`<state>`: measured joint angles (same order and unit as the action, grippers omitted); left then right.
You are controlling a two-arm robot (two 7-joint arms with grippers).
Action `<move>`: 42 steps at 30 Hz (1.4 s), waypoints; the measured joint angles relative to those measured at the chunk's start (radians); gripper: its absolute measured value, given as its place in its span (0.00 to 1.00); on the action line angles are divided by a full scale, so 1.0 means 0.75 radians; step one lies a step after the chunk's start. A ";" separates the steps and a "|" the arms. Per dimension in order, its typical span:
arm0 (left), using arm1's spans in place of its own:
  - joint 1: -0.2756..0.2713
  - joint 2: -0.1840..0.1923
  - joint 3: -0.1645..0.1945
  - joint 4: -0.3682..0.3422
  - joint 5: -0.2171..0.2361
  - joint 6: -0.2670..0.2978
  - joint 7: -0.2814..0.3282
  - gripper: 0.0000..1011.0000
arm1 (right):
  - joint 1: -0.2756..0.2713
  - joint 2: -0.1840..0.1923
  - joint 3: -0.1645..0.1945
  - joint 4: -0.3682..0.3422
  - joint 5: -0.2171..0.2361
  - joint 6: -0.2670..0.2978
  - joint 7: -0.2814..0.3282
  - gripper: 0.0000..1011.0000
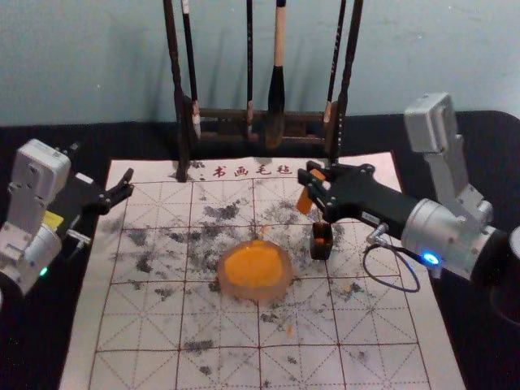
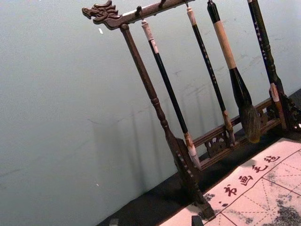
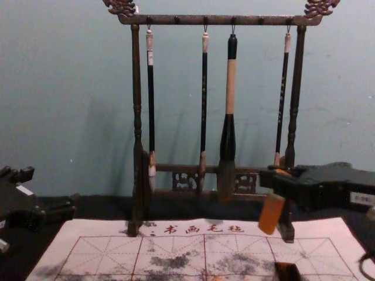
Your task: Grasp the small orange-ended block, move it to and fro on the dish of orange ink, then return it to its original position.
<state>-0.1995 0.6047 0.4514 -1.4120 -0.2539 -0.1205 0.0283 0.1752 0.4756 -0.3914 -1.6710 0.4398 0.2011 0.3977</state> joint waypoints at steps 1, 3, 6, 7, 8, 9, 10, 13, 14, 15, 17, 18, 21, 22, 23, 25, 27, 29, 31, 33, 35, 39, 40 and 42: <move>0.000 0.000 0.000 0.000 0.000 0.000 0.000 0.99 | -0.017 0.008 0.011 -0.014 0.006 0.002 -0.011 0.14; 0.000 0.000 0.000 0.000 0.000 0.000 0.000 0.99 | -0.033 0.017 0.020 -0.026 0.011 0.006 -0.019 0.14; 0.000 0.000 0.000 0.000 0.000 0.000 0.000 0.99 | -0.062 0.032 0.032 -0.043 0.015 0.010 -0.034 0.14; 0.000 0.000 0.000 0.000 0.000 0.000 0.000 0.99 | -0.069 0.035 0.034 -0.047 0.015 0.009 -0.037 0.14; 0.000 0.000 0.000 0.000 0.000 0.000 0.000 0.99 | -0.082 0.040 0.036 -0.052 0.014 0.008 -0.044 0.14; 0.000 0.000 0.000 0.000 0.000 0.000 0.000 0.99 | -0.087 0.041 0.037 -0.054 0.013 0.007 -0.047 0.14; 0.000 0.000 0.000 0.000 0.000 0.000 0.000 0.99 | -0.092 0.042 0.037 -0.056 0.010 0.006 -0.051 0.14; 0.000 0.000 0.000 0.000 0.000 0.000 0.000 0.99 | -0.108 0.043 0.040 -0.059 0.000 0.003 -0.062 0.14; 0.000 0.000 0.000 0.000 0.000 0.000 0.000 0.99 | -0.114 0.043 0.041 -0.060 -0.005 0.002 -0.065 0.14; 0.000 0.000 0.000 0.000 0.000 0.000 0.000 0.99 | -0.116 0.044 0.042 -0.060 -0.007 0.002 -0.067 0.14; 0.000 0.000 0.000 0.000 0.000 0.000 0.000 0.99 | -0.123 0.043 0.044 -0.058 -0.016 0.001 -0.071 0.14; 0.000 0.000 0.000 0.000 0.000 0.000 0.000 0.99 | -0.123 0.043 0.044 -0.058 -0.016 0.001 -0.071 0.14; 0.000 0.000 0.000 0.000 0.000 0.000 0.000 0.99 | -0.127 0.042 0.044 -0.045 -0.038 -0.003 -0.075 0.14; 0.000 0.000 0.000 0.000 0.000 0.000 0.000 0.99 | -0.127 0.041 0.043 -0.041 -0.043 -0.003 -0.076 0.14; 0.000 0.000 0.000 0.000 0.000 0.000 0.000 0.99 | -0.126 0.038 0.041 -0.033 -0.051 -0.003 -0.076 0.14; 0.000 0.000 0.000 0.000 0.000 0.000 0.000 0.99 | -0.124 0.034 0.040 -0.025 -0.059 -0.003 -0.077 0.14; 0.000 0.000 0.000 0.000 0.000 0.000 0.000 0.99 | -0.120 0.027 0.038 -0.012 -0.070 -0.003 -0.077 0.14; 0.000 0.000 0.000 0.000 0.000 0.000 0.000 0.99 | -0.117 0.021 0.038 -0.004 -0.077 -0.002 -0.076 0.14; 0.000 0.000 0.000 0.000 0.000 0.000 0.000 0.99 | -0.115 0.017 0.038 0.001 -0.081 -0.001 -0.076 0.14; 0.000 0.000 0.000 0.000 0.000 0.000 0.000 0.99 | -0.112 0.013 0.038 0.007 -0.087 -0.001 -0.074 0.14; 0.000 0.000 0.000 0.000 0.000 0.000 0.000 0.99 | -0.112 0.010 0.038 0.011 -0.091 0.000 -0.072 0.14; 0.000 0.000 0.000 0.000 0.000 0.000 0.000 0.99 | -0.105 0.002 0.037 0.023 -0.105 0.002 -0.070 0.14; 0.000 0.000 0.000 0.000 0.000 0.000 0.000 0.99 | -0.103 -0.002 0.037 0.028 -0.109 0.002 -0.069 0.14; 0.000 0.000 0.000 0.000 0.000 0.000 0.000 0.99 | -0.099 -0.009 0.037 0.035 -0.114 0.003 -0.068 0.14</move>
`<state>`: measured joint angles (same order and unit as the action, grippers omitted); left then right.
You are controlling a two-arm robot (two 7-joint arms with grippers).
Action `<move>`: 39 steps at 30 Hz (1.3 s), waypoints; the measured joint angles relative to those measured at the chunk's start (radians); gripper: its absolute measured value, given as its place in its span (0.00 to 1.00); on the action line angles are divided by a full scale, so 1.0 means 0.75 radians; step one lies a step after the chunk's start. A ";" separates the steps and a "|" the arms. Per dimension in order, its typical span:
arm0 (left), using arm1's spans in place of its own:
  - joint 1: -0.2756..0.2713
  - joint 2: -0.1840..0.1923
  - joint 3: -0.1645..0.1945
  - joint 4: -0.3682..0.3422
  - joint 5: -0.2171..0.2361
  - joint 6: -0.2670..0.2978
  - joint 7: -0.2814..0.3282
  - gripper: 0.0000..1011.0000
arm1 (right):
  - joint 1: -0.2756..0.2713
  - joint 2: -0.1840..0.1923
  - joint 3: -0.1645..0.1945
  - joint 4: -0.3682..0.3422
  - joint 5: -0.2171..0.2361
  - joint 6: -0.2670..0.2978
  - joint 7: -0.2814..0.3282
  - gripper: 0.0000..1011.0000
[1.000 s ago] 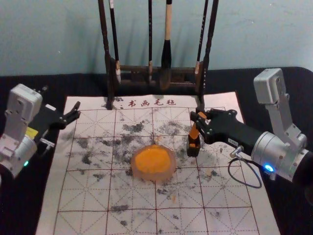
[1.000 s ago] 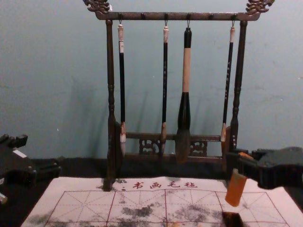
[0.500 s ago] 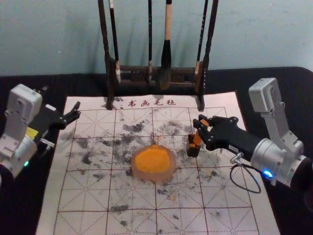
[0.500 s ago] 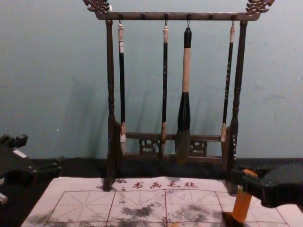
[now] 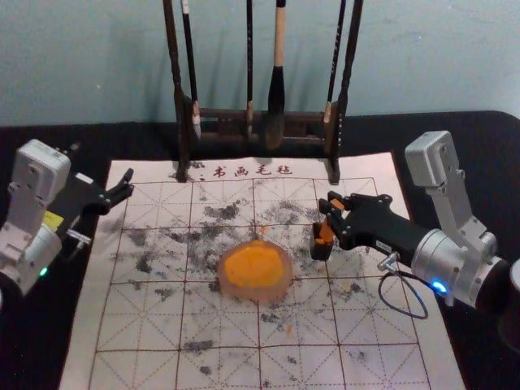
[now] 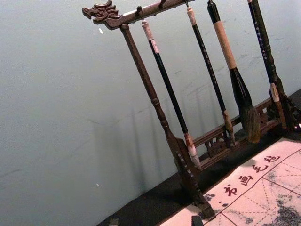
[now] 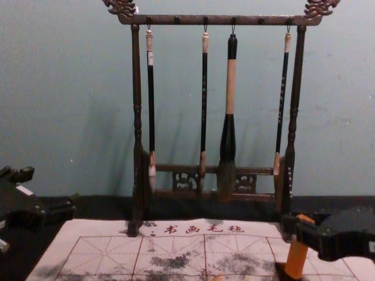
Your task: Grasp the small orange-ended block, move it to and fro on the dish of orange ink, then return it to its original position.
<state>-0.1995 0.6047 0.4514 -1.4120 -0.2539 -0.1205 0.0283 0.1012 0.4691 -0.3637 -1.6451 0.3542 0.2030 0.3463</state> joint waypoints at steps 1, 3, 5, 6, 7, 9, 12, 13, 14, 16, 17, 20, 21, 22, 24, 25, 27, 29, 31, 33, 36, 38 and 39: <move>0.000 0.000 0.000 0.000 0.000 0.000 0.000 0.99 | 0.001 -0.002 0.000 0.002 -0.002 0.000 0.000 0.14; 0.000 0.000 0.000 0.000 0.000 0.000 0.000 0.99 | 0.006 -0.008 0.000 0.009 -0.009 0.000 0.000 0.14; 0.000 0.000 0.000 0.000 0.000 0.000 0.000 0.99 | 0.008 -0.013 -0.001 0.014 -0.015 0.000 -0.001 0.14; 0.000 0.000 0.000 0.000 0.000 0.000 0.000 0.99 | 0.009 -0.015 -0.001 0.016 -0.017 0.000 -0.001 0.14; 0.000 0.000 0.000 0.000 0.000 0.000 0.000 0.99 | 0.011 -0.019 -0.001 0.020 -0.022 0.000 -0.002 0.14; 0.000 0.000 0.000 0.000 0.000 0.000 0.000 0.99 | 0.012 -0.022 -0.002 0.024 -0.027 0.001 -0.003 0.14; 0.000 0.000 0.000 0.000 0.000 0.000 0.000 0.99 | 0.014 -0.027 -0.001 0.030 -0.035 0.003 -0.005 0.14; 0.000 0.000 0.000 0.000 0.000 0.000 0.000 0.99 | 0.014 -0.029 -0.001 0.032 -0.037 0.003 -0.005 0.14; 0.000 0.000 0.000 0.000 0.000 0.000 0.000 0.99 | 0.014 -0.030 0.000 0.033 -0.038 0.003 -0.005 0.14; 0.000 0.000 0.000 0.000 0.000 0.000 0.000 0.99 | 0.015 -0.034 0.003 0.035 -0.042 0.006 -0.006 0.14; 0.000 0.000 0.000 0.000 0.000 0.000 0.000 0.99 | 0.015 -0.035 0.003 0.036 -0.043 0.007 -0.006 0.14; 0.000 0.000 0.000 0.000 0.000 0.000 0.000 0.99 | 0.015 -0.039 0.006 0.039 -0.047 0.008 -0.006 0.14; 0.000 0.000 0.000 0.000 0.000 0.000 0.000 0.99 | 0.015 -0.040 0.006 0.040 -0.048 0.009 -0.006 0.14; 0.000 0.000 0.000 0.000 0.000 0.000 0.000 0.99 | 0.015 -0.044 0.006 0.044 -0.051 0.011 -0.006 0.14; 0.000 0.000 0.000 0.000 0.000 0.000 0.000 0.99 | 0.016 -0.047 0.007 0.048 -0.053 0.013 -0.006 0.14; 0.000 0.000 0.000 0.000 0.000 0.000 0.000 0.99 | 0.017 -0.050 0.007 0.051 -0.055 0.014 -0.006 0.14; 0.000 0.000 0.000 0.000 0.000 0.000 0.000 0.99 | 0.017 -0.055 0.007 0.055 -0.057 0.017 -0.006 0.14; 0.000 0.000 0.000 0.000 0.000 0.000 0.000 0.99 | 0.016 -0.058 0.008 0.055 -0.057 0.018 -0.006 0.14; 0.000 0.000 0.000 0.000 0.000 0.000 0.000 0.99 | 0.015 -0.061 0.008 0.057 -0.058 0.019 -0.007 0.14; 0.000 0.000 0.000 0.000 0.000 0.000 0.000 0.99 | 0.014 -0.066 0.008 0.060 -0.061 0.023 -0.010 0.14; 0.000 0.000 0.000 0.000 0.000 0.000 0.000 0.99 | 0.011 -0.073 0.008 0.065 -0.066 0.025 -0.017 0.14; 0.000 0.000 0.000 0.000 0.000 0.000 0.000 0.99 | 0.009 -0.077 0.009 0.069 -0.070 0.027 -0.020 0.14; 0.000 0.000 0.000 0.000 0.000 0.000 0.000 0.99 | 0.008 -0.078 0.010 0.070 -0.072 0.027 -0.022 0.14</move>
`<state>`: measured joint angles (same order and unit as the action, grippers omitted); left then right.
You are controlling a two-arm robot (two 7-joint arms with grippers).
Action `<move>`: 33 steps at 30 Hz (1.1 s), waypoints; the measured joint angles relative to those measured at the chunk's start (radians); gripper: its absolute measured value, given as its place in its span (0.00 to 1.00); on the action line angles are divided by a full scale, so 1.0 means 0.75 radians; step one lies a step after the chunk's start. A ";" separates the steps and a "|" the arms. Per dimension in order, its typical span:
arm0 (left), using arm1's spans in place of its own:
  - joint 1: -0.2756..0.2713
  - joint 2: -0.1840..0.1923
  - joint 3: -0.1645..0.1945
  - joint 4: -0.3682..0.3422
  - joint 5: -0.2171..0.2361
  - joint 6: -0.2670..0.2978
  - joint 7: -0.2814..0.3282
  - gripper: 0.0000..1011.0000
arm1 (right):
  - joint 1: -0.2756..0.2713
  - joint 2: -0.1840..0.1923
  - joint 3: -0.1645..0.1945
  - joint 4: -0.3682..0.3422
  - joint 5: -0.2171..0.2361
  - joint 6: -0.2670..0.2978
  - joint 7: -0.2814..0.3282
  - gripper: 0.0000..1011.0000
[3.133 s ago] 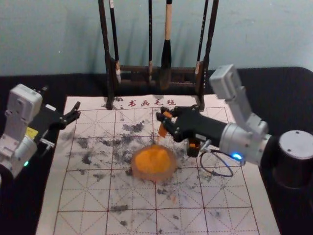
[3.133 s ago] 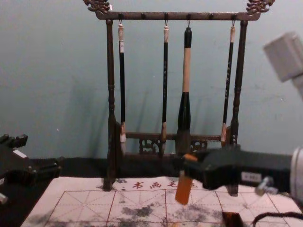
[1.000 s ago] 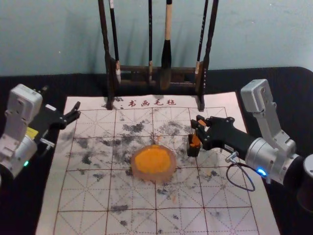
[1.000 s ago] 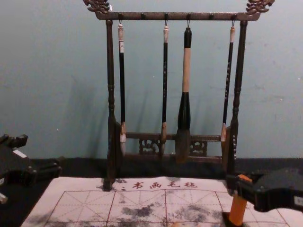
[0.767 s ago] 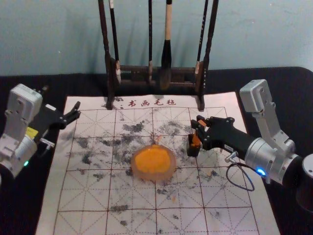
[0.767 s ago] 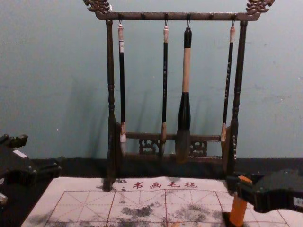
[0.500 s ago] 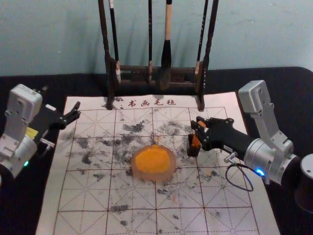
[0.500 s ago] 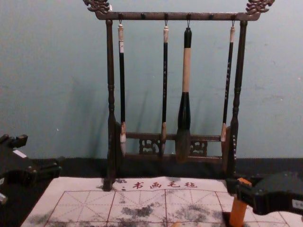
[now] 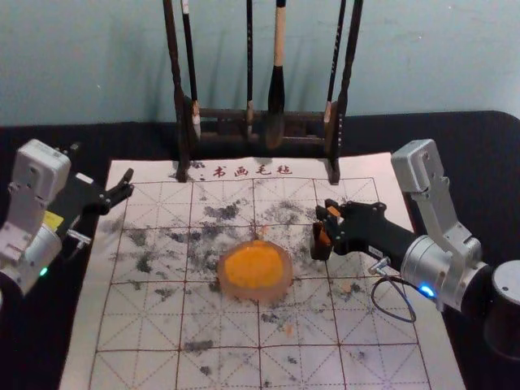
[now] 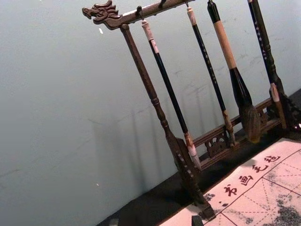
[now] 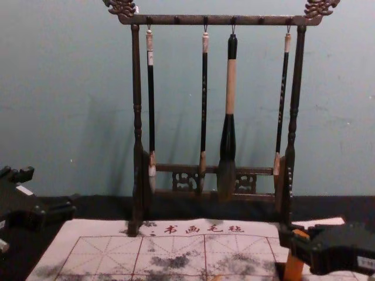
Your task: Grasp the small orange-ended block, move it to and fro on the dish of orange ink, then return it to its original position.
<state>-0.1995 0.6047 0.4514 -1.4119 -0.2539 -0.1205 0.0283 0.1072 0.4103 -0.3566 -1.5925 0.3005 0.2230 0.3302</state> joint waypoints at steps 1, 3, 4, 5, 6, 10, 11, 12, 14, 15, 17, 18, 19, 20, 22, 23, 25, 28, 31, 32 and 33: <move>0.000 0.000 0.000 0.000 0.000 0.000 0.000 0.99 | -0.001 -0.001 0.000 0.001 -0.002 0.000 -0.002 0.14; 0.000 0.000 0.000 0.000 0.000 0.000 0.000 0.99 | -0.003 -0.004 0.002 0.004 -0.007 0.000 -0.006 0.14; 0.000 0.000 0.000 0.000 0.000 0.000 0.000 0.99 | -0.004 -0.006 0.003 0.005 -0.009 0.000 -0.008 0.14; 0.000 0.000 0.000 0.000 0.000 0.000 0.000 0.99 | -0.007 -0.011 0.005 0.007 -0.013 -0.001 -0.013 0.14; 0.000 0.000 0.000 0.000 0.000 0.000 0.000 0.99 | -0.008 -0.014 0.006 0.009 -0.015 -0.001 -0.017 0.14; 0.000 0.000 0.000 0.000 0.000 0.000 0.000 0.99 | -0.015 -0.029 0.013 0.015 -0.019 -0.004 -0.029 0.14; 0.000 0.000 0.000 0.000 0.000 0.000 0.000 0.99 | -0.017 -0.032 0.014 0.015 -0.020 -0.004 -0.031 0.14; 0.000 0.000 0.000 0.000 0.000 0.000 0.000 0.99 | -0.020 -0.038 0.017 0.017 -0.020 -0.004 -0.034 0.14; 0.000 0.000 0.000 0.000 0.000 0.000 0.000 0.99 | -0.024 -0.047 0.021 0.019 -0.019 -0.004 -0.037 0.14; 0.000 0.000 0.000 0.000 0.000 0.000 0.000 0.99 | -0.025 -0.049 0.023 0.019 -0.019 -0.004 -0.038 0.14; 0.000 0.000 0.000 0.000 0.000 0.000 0.000 0.99 | -0.028 -0.056 0.025 0.020 -0.018 -0.004 -0.039 0.14; 0.000 0.000 0.000 0.000 0.000 0.000 0.000 0.99 | -0.030 -0.062 0.028 0.022 -0.017 -0.004 -0.042 0.14; 0.000 0.000 0.000 0.000 0.000 0.000 0.000 0.99 | -0.031 -0.065 0.029 0.022 -0.016 -0.004 -0.043 0.14; 0.000 0.000 0.000 0.000 0.000 0.000 0.000 0.99 | -0.032 -0.067 0.030 0.023 -0.015 -0.004 -0.045 0.14; 0.000 0.000 0.000 0.000 0.000 0.000 0.000 0.99 | -0.033 -0.071 0.031 0.024 -0.013 -0.003 -0.047 0.14; 0.000 0.000 0.000 0.000 0.000 0.000 0.000 0.99 | -0.033 -0.075 0.032 0.026 -0.013 -0.003 -0.048 0.14; 0.000 0.000 0.000 0.000 0.000 0.000 0.000 0.99 | -0.034 -0.080 0.032 0.028 -0.014 -0.002 -0.049 0.14; 0.000 0.000 0.000 0.000 0.000 0.000 0.000 0.99 | -0.034 -0.084 0.033 0.031 -0.014 0.000 -0.052 0.14; 0.000 0.000 0.000 0.000 0.000 0.000 0.000 0.99 | -0.035 -0.089 0.033 0.035 -0.015 0.002 -0.054 0.14; 0.000 0.000 0.000 0.000 0.000 0.000 0.000 0.99 | -0.035 -0.090 0.033 0.036 -0.018 0.002 -0.054 0.14; 0.000 0.000 0.000 0.000 0.000 0.000 0.000 0.99 | -0.035 -0.090 0.032 0.038 -0.022 0.002 -0.054 0.14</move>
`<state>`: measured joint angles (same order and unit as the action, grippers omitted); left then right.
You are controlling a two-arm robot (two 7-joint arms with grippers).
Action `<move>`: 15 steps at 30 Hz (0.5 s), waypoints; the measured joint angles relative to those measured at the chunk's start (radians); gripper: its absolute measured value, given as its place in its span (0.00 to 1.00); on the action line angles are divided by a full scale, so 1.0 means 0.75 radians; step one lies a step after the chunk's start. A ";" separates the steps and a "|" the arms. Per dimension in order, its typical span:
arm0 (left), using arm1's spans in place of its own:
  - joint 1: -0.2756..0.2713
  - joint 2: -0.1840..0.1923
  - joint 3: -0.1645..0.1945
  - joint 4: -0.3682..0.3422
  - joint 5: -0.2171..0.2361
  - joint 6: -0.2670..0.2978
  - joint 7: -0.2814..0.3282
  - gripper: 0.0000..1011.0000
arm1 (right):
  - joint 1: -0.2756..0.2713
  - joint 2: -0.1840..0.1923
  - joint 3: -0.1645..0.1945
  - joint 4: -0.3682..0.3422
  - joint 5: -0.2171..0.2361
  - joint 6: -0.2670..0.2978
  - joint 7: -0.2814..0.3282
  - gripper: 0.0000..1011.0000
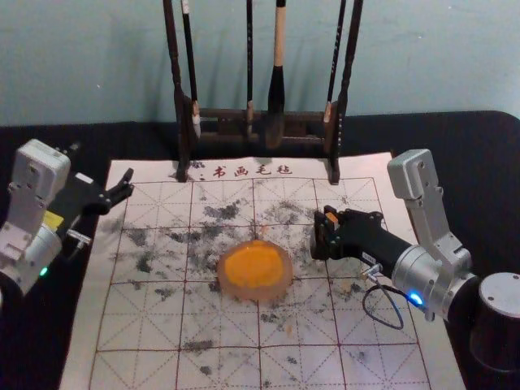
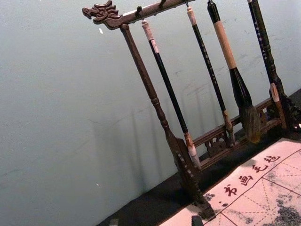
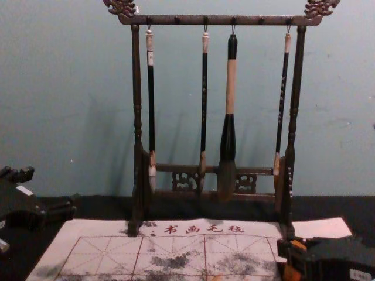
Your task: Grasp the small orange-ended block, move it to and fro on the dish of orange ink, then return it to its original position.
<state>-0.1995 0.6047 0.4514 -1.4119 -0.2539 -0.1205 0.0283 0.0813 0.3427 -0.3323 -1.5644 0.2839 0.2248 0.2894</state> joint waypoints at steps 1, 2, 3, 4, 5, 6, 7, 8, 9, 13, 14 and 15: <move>0.000 0.000 0.000 0.000 0.000 0.000 0.000 0.99 | 0.000 0.000 0.000 0.000 -0.001 0.000 0.000 0.14; 0.000 0.000 0.000 0.000 0.000 0.000 0.000 0.99 | 0.000 0.000 -0.001 0.000 -0.001 0.000 0.000 0.14; 0.000 0.000 0.000 0.000 0.000 0.000 0.000 0.99 | 0.000 0.000 -0.001 0.000 -0.001 0.000 0.000 0.14; 0.000 0.000 0.000 0.000 0.000 0.000 0.000 0.99 | 0.000 0.000 -0.001 0.000 -0.001 0.000 0.000 0.14; 0.000 0.000 0.000 0.000 0.000 0.000 0.000 0.99 | 0.000 0.000 -0.001 0.000 -0.001 0.000 0.000 0.14; 0.000 0.000 0.000 0.000 0.000 0.000 0.000 0.99 | 0.000 0.000 -0.001 0.000 -0.001 0.000 0.000 0.14; 0.000 0.000 0.000 0.000 0.000 0.000 0.000 0.99 | 0.001 0.000 -0.001 0.000 -0.001 0.000 0.000 0.14; 0.000 0.000 0.000 0.000 0.000 0.000 0.000 0.99 | 0.001 0.000 -0.001 0.000 -0.001 0.000 0.000 0.14; 0.000 0.000 0.000 0.000 0.000 0.000 0.000 0.99 | 0.001 0.000 -0.001 0.000 -0.001 0.001 0.000 0.14; 0.000 0.000 0.000 0.000 0.000 0.000 0.000 0.99 | 0.001 0.000 -0.001 0.000 -0.001 0.001 0.000 0.14; 0.000 0.000 0.000 0.000 0.000 0.000 0.000 0.99 | 0.001 0.001 -0.001 0.000 -0.001 0.001 0.000 0.14; 0.000 0.000 0.000 0.000 0.000 0.000 0.000 0.99 | 0.001 0.001 -0.001 0.000 -0.001 0.001 0.000 0.14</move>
<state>-0.1995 0.6047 0.4514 -1.4119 -0.2539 -0.1205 0.0283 0.0819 0.3433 -0.3333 -1.5645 0.2834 0.2258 0.2897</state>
